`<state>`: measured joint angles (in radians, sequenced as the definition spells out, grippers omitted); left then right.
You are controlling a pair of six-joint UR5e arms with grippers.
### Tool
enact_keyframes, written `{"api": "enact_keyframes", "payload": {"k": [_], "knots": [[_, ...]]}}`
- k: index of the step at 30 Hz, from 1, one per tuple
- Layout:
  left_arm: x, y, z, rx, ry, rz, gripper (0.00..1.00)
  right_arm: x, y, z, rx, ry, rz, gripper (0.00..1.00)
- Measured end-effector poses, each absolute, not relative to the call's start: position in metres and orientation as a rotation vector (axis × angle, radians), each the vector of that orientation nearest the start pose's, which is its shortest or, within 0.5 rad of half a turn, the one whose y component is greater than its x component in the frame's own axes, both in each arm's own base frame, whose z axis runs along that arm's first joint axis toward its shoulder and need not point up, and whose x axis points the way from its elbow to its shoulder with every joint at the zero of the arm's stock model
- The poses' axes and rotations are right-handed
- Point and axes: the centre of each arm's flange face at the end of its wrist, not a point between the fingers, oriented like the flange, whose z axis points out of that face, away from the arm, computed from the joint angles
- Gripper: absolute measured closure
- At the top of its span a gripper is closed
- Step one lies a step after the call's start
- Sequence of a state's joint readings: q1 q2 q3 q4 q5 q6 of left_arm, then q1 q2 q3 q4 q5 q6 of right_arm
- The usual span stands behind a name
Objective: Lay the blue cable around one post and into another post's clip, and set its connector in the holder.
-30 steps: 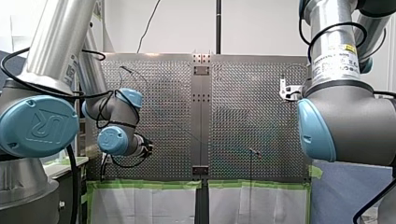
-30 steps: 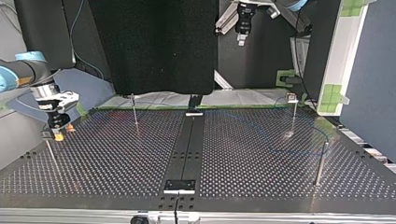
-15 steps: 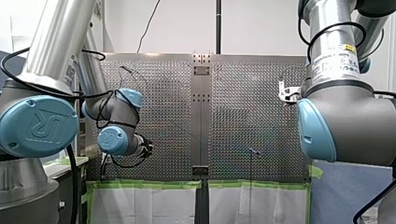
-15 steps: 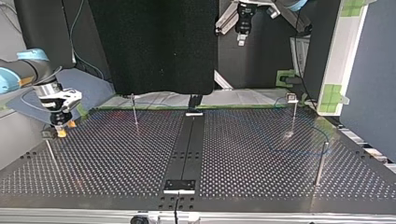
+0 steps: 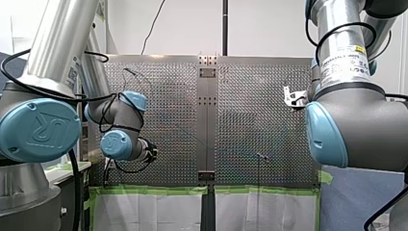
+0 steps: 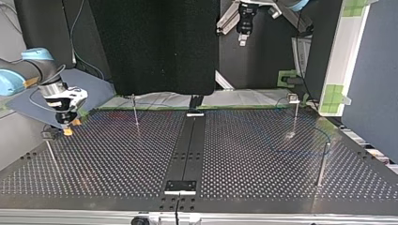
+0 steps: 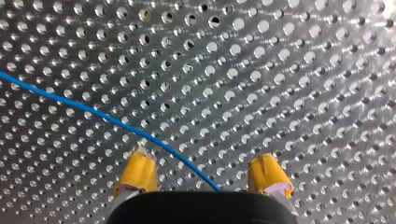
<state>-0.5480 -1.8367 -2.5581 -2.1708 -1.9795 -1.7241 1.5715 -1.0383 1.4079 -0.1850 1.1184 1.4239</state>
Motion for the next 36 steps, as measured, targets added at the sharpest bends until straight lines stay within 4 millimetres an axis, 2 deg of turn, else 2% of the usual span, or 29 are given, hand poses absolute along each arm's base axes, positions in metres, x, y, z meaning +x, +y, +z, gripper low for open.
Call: {"api": "enact_keyframes", "payload": {"k": [18, 23, 36], "knots": [[0.203, -0.233, 0.079, 0.073, 1.829, -0.113, 0.02, 0.203, -0.633, 0.268, 1.802, -0.970, 1.309, 0.01], [0.208, -0.233, 0.081, 0.053, 1.815, -0.116, 0.02, 0.224, -0.620, 0.267, 1.855, -0.948, 1.275, 0.01], [0.248, -0.254, 0.100, -0.012, 1.745, -0.164, 0.02, 0.280, -0.588, 0.277, 1.863, -0.941, 1.263, 0.01]]}}
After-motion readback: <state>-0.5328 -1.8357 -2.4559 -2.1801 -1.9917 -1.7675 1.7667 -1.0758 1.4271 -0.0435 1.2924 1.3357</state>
